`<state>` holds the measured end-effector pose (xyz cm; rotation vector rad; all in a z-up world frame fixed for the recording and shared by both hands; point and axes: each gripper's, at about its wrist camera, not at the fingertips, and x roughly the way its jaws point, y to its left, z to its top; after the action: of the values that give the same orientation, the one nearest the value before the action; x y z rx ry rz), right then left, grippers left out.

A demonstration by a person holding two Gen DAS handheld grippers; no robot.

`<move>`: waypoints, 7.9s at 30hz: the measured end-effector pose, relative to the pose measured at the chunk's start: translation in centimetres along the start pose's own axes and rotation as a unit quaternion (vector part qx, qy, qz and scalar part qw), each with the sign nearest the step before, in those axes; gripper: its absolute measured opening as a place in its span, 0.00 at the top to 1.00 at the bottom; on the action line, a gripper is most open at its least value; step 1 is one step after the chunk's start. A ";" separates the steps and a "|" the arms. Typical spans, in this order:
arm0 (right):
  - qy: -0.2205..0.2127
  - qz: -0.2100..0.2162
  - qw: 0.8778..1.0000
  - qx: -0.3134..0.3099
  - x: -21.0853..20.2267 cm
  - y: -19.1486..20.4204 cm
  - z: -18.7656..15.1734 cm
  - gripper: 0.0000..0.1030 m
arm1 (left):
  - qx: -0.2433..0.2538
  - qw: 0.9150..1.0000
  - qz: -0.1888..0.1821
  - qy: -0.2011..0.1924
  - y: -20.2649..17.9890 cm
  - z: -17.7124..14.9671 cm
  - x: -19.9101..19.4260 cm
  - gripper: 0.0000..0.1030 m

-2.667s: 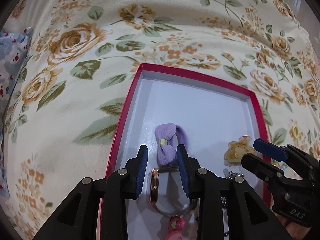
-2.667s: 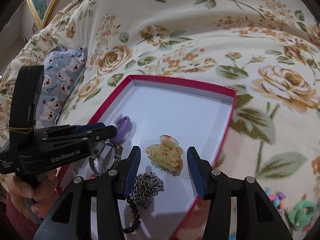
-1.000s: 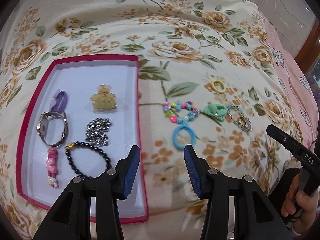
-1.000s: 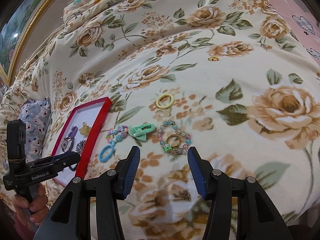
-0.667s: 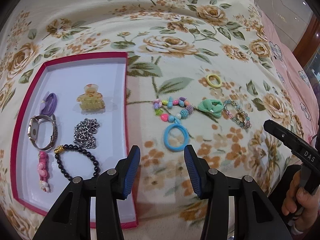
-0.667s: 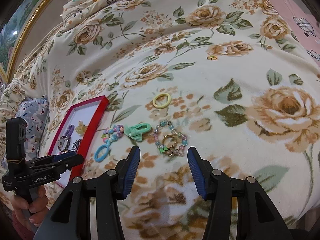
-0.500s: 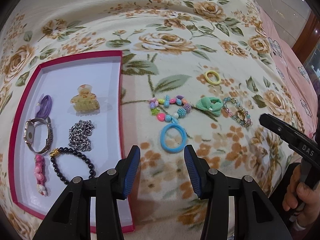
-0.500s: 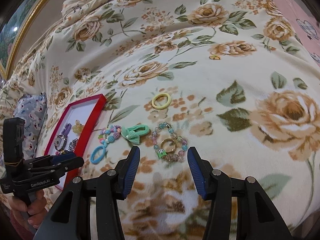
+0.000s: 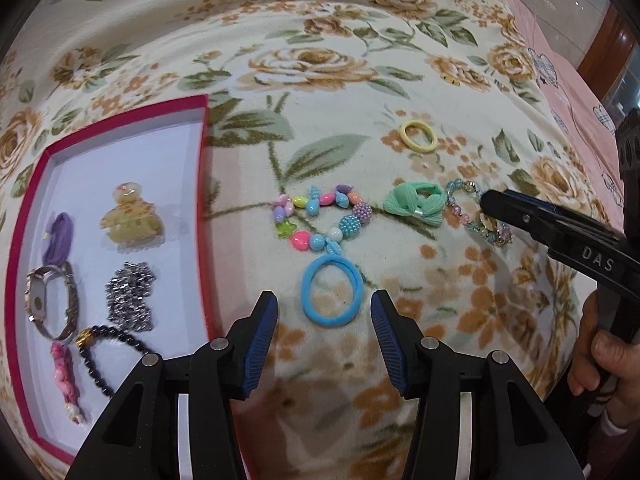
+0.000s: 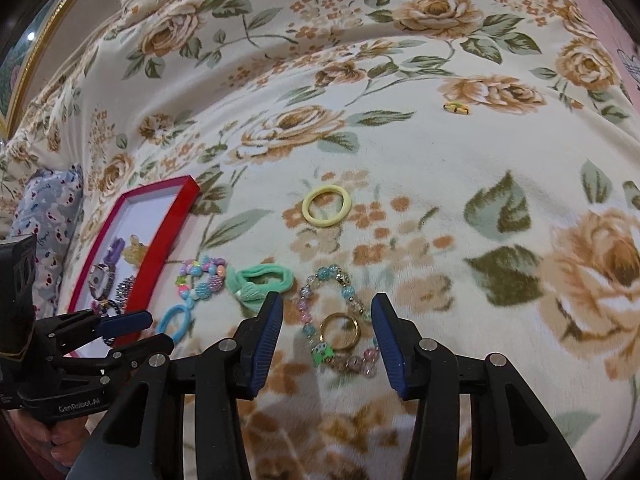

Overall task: Organize jewelry
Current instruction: 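Grasp the blue hair tie with the left tool while the right tool grasps the crystal bracelet, then carry the blue hair tie with the left tool while the right tool carries the bracelet, then open both tools to release the blue hair tie and bead bracelet in the tray, then grasp the candy bracelet with the left tool while the right tool grasps the gold ring, then carry the candy bracelet with the left tool while the right tool carries the gold ring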

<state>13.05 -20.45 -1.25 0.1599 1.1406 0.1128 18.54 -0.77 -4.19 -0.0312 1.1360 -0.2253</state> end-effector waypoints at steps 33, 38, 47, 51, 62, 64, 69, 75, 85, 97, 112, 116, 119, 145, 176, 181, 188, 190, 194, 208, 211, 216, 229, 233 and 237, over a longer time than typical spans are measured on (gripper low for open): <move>-0.084 0.057 0.995 -0.015 -7.0 4.5 1.2 0.93 | -0.048 0.994 -0.013 -0.094 3.9 -3.3 -8.0 0.95; -0.085 0.069 0.994 -0.028 -7.3 6.5 0.8 0.93 | -0.066 0.992 -0.008 -0.104 5.6 -4.8 -9.8 0.95; -0.071 0.103 0.991 -0.054 -6.5 10.6 0.1 0.93 | -0.105 0.988 0.009 -0.116 8.9 -7.8 -12.5 0.95; -0.068 0.121 0.988 -0.072 -6.3 13.1 0.0 0.93 | -0.122 0.985 0.019 -0.120 10.4 -8.8 -13.4 0.95; -0.051 0.170 0.978 -0.110 -4.8 19.3 -0.2 0.93 | -0.165 0.978 0.045 -0.120 14.3 -10.9 -14.8 0.95; -0.044 0.180 0.975 -0.119 -4.2 20.7 -0.4 0.93 | -0.171 0.977 0.048 -0.119 14.8 -11.1 -14.8 0.95; -0.031 0.204 0.969 -0.137 -3.0 23.5 -0.6 0.93 | -0.183 0.974 0.062 -0.117 16.1 -11.4 -14.7 0.95; -0.012 0.216 0.965 -0.146 -0.7 25.3 -1.2 0.93 | -0.186 0.975 0.071 -0.102 17.2 -10.9 -13.3 0.95; 0.042 0.170 0.976 -0.129 4.9 22.6 -2.3 0.93 | -0.183 0.977 0.085 -0.073 18.3 -9.5 -9.4 0.95; 0.062 0.148 0.977 -0.139 6.5 22.3 -2.8 0.92 | -0.195 0.976 0.076 -0.068 19.0 -9.3 -8.0 0.88; 0.054 0.148 0.978 -0.134 5.1 21.8 -2.6 0.71 | -0.197 0.974 0.083 -0.075 18.3 -10.1 -9.1 0.66; 0.042 0.152 0.979 -0.129 3.7 21.2 -2.5 0.68 | -0.198 0.973 0.082 -0.080 17.9 -10.3 -9.9 0.62; 0.031 0.154 0.980 -0.121 2.5 20.5 -2.6 0.64 | -0.195 0.973 0.083 -0.089 17.3 -10.5 -10.7 0.55; -0.035 0.068 0.997 -0.010 -4.8 7.1 -4.1 0.54 | -0.109 0.989 0.034 -0.092 8.8 -9.1 -11.8 0.48; -0.038 0.011 0.999 0.014 -5.0 1.2 -3.3 0.53 | -0.011 0.997 0.021 -0.067 1.7 -2.4 -6.3 0.43; -0.029 0.003 1.000 0.004 -4.1 1.1 -2.9 0.53 | -0.003 0.998 0.020 -0.059 1.2 -1.1 -4.7 0.43; -0.016 -0.007 1.000 -0.009 -2.6 1.2 -2.5 0.53 | 0.010 0.999 0.019 -0.050 0.5 0.8 -2.3 0.43; -0.013 -0.006 1.000 -0.008 -2.2 1.1 -2.4 0.54 | 0.011 0.999 0.019 -0.045 0.4 1.3 -1.4 0.43; -0.006 -0.011 1.000 -0.011 -1.5 1.1 -2.1 0.54 | 0.010 0.999 0.018 -0.034 0.5 2.3 0.5 0.40; 0.009 -0.048 0.998 -0.027 0.9 0.9 -2.0 0.73 | 0.036 0.998 0.043 -0.003 -0.8 4.3 5.0 0.48; 0.008 -0.051 0.998 -0.028 0.9 0.8 -2.0 0.77 | 0.046 0.998 0.042 -0.008 -1.2 4.3 5.2 0.71; 0.004 -0.044 0.999 -0.024 0.5 0.7 -2.1 0.78 | 0.058 0.997 0.036 -0.019 -1.8 4.0 4.8 0.88; -0.020 -0.009 0.999 -0.023 -2.0 2.8 -2.1 0.77 | -0.003 0.997 -0.034 -0.065 1.5 0.9 -2.1 0.88; -0.024 0.003 0.999 -0.026 -2.6 3.7 -2.3 0.77 | -0.017 0.996 -0.038 -0.079 2.3 -0.6 -4.4 0.88; -0.028 0.012 0.999 -0.033 -3.2 4.9 -2.3 0.77 | -0.024 0.995 -0.036 -0.092 3.1 -2.1 -6.5 0.88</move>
<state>9.57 -16.00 1.60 0.1184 1.0772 0.1667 14.52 3.73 0.33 -0.1333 0.9569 -0.2548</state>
